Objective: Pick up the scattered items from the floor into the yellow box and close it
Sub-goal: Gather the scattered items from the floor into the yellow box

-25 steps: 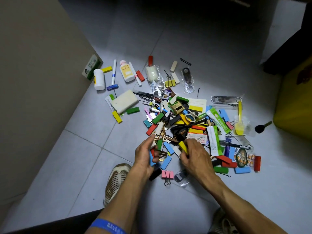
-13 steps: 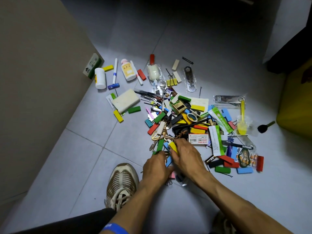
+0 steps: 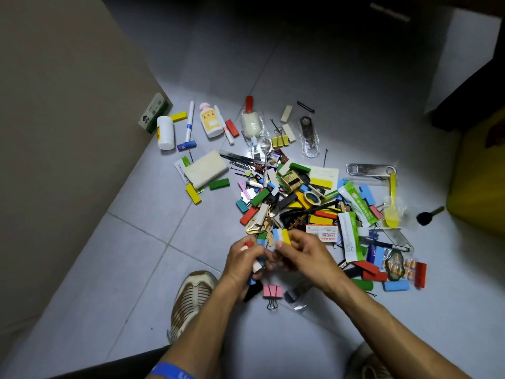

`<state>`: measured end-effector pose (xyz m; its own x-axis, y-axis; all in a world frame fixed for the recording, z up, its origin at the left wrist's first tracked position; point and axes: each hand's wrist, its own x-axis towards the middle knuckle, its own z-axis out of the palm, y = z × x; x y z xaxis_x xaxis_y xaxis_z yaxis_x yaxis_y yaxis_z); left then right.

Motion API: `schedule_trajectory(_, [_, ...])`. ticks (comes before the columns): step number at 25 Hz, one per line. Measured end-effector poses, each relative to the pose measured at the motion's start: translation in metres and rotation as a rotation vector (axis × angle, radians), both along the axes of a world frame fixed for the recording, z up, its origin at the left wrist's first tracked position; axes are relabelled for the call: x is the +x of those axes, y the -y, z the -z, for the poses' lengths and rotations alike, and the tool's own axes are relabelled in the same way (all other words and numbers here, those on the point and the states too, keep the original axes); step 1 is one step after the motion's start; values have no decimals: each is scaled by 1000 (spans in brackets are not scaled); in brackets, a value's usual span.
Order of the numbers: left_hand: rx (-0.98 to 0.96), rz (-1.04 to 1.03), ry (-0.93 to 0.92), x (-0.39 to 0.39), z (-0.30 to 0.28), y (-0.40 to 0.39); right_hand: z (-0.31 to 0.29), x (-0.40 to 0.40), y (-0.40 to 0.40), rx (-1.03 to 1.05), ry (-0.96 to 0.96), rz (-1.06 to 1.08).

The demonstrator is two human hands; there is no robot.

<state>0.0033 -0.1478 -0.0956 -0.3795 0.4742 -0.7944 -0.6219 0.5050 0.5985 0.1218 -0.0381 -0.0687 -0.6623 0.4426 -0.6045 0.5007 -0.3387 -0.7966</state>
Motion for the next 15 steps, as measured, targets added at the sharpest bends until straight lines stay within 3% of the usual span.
schedule_trajectory(2, [42, -96, 53, 0, -4, -4, -11, -9, 6, 21, 9, -31])
schedule_trajectory(7, [167, -212, 263, -8, -10, -5, -27, -27, 11, 534, 224, -387])
schedule_trajectory(10, [154, -254, 293, -14, -7, -3, -31, -33, 23, 724, 190, -549])
schedule_trajectory(15, [44, -392, 231, -29, -1, 2, -6, -32, 13, 787, 63, -216])
